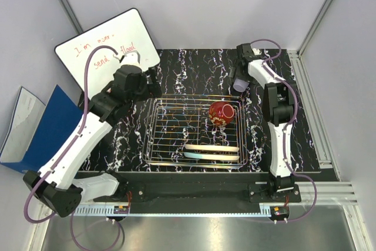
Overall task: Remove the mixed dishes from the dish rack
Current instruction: Pick up the cup at the center of the board.
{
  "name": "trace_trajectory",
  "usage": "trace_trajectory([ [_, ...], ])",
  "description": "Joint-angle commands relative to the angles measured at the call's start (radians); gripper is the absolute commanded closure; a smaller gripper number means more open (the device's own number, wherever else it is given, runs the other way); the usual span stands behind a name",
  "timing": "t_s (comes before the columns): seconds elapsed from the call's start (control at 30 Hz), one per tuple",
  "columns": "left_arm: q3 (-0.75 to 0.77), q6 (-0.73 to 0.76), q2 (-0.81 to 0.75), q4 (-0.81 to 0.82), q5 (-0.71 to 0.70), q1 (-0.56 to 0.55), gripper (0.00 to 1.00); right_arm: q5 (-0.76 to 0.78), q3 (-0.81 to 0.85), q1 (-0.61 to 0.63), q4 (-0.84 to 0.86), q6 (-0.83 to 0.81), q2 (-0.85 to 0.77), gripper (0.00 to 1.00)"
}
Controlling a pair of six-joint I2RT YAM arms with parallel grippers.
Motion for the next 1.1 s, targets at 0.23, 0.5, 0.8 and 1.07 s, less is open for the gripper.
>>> trace_trajectory([
  [0.23,-0.025,-0.004,-0.009,0.049,0.021,-0.006,0.01,0.032,-0.028,0.001,0.0,0.036,-0.045,0.6],
  [0.5,-0.017,0.003,-0.027,0.052,0.024,-0.006,0.01,0.048,-0.317,0.01,0.253,0.068,-0.377,1.0],
  [0.8,0.044,0.014,-0.055,0.06,0.021,-0.005,0.01,-0.248,-0.561,0.102,0.519,0.027,-0.883,1.0],
  [1.07,0.165,0.048,-0.077,0.138,0.236,0.031,0.01,-0.93,-0.853,0.127,0.712,0.033,-1.233,1.0],
])
